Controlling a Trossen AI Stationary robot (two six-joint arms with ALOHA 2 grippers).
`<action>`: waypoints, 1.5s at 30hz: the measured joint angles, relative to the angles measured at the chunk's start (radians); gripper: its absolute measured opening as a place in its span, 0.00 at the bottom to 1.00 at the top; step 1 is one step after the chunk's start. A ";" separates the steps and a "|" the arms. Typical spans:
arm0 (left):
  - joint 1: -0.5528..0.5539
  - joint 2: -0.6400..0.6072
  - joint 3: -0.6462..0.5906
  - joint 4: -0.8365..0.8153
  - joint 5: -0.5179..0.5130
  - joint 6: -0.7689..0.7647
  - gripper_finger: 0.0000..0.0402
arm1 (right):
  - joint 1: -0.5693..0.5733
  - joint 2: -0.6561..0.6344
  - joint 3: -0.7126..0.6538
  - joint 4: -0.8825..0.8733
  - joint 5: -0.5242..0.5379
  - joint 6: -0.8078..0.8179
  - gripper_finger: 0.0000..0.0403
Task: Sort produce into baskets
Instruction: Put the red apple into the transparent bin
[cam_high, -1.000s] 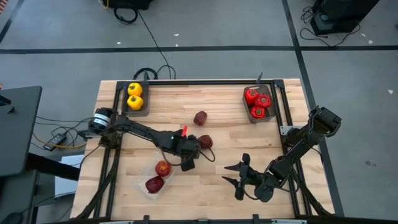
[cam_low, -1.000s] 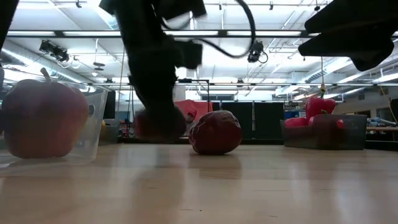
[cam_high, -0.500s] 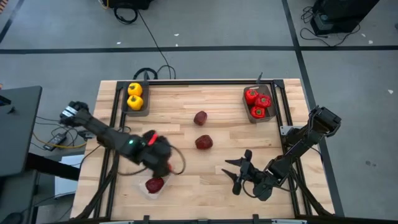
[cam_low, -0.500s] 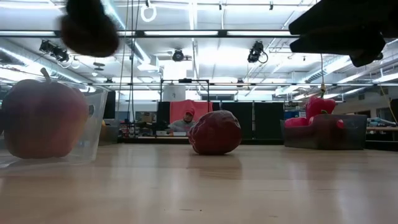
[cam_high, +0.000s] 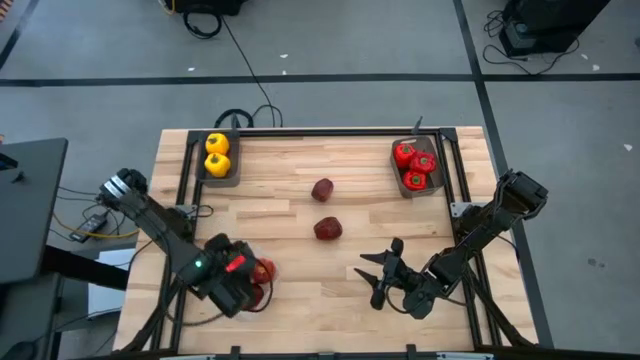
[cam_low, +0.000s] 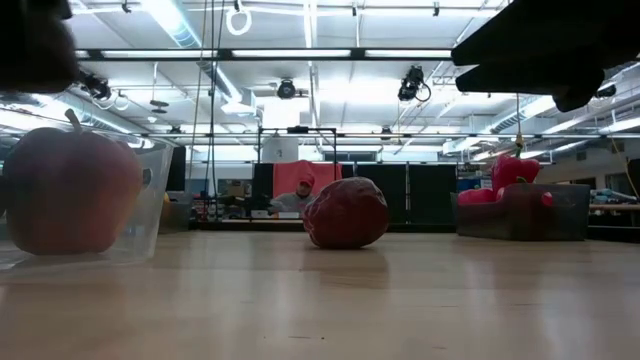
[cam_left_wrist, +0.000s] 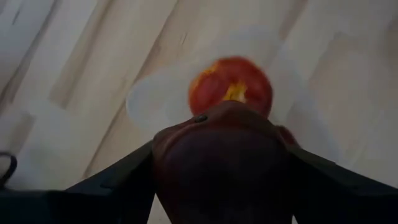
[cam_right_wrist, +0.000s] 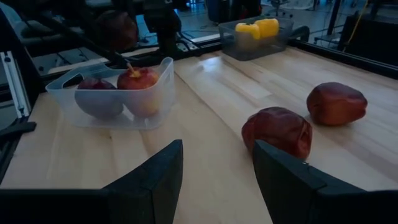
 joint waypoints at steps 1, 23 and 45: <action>-0.005 0.015 0.000 -0.008 0.009 -0.019 0.76 | -0.002 0.000 0.000 0.000 -0.002 0.000 0.50; 0.000 0.112 0.000 -0.043 0.057 -0.090 0.95 | -0.120 0.000 0.000 0.009 -0.029 -0.102 0.52; 0.379 0.125 0.000 0.543 -0.013 0.708 0.95 | -0.198 0.000 0.000 -0.364 -0.270 0.197 0.53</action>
